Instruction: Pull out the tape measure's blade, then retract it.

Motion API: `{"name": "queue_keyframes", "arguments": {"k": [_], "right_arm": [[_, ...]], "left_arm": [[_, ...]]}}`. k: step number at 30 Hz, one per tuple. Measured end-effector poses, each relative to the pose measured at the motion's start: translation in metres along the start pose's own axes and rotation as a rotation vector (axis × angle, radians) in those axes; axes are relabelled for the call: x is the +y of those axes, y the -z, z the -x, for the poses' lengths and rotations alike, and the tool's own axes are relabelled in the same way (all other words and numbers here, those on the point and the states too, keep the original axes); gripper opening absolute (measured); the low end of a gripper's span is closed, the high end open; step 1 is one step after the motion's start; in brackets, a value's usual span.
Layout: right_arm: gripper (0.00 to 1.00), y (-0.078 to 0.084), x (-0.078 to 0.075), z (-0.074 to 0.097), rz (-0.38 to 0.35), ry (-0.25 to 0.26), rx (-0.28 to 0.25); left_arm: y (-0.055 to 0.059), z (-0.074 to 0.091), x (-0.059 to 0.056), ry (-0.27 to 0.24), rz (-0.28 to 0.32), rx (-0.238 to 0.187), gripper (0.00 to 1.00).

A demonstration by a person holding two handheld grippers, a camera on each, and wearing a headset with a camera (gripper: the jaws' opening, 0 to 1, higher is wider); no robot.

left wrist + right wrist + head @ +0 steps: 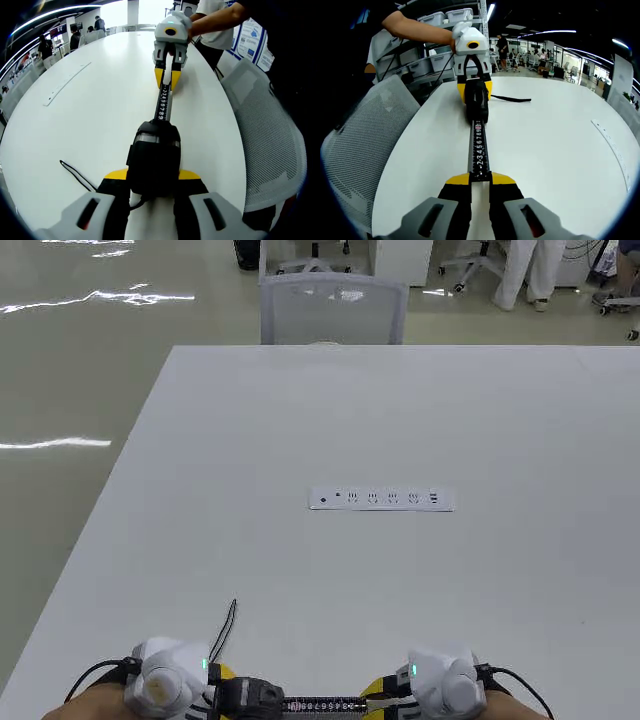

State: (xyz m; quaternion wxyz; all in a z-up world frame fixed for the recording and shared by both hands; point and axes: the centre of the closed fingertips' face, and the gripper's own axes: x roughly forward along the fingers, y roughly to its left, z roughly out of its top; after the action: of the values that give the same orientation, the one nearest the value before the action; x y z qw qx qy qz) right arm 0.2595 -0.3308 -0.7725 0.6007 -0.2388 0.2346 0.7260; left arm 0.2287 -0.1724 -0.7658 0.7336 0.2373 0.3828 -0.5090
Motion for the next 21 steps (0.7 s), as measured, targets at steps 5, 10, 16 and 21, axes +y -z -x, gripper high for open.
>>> {"name": "queue_keyframes", "arguments": {"k": [5,10,16,21], "right_arm": [[0.1,0.002,0.0,0.003,-0.005,0.0,0.002],[0.1,0.005,0.0,0.007,-0.015,0.001,0.002],[0.1,0.007,0.0,0.01,-0.022,0.009,0.003],[0.1,0.01,-0.001,0.015,-0.022,0.014,0.002]], "left_arm": [[0.0,0.0,0.0,0.0,0.0,0.0,0.29],[-0.001,0.0,0.0,0.002,0.001,-0.001,0.29],[-0.001,0.0,-0.001,0.003,0.005,-0.002,0.29],[-0.001,0.001,-0.001,0.004,0.005,-0.001,0.29]]}}
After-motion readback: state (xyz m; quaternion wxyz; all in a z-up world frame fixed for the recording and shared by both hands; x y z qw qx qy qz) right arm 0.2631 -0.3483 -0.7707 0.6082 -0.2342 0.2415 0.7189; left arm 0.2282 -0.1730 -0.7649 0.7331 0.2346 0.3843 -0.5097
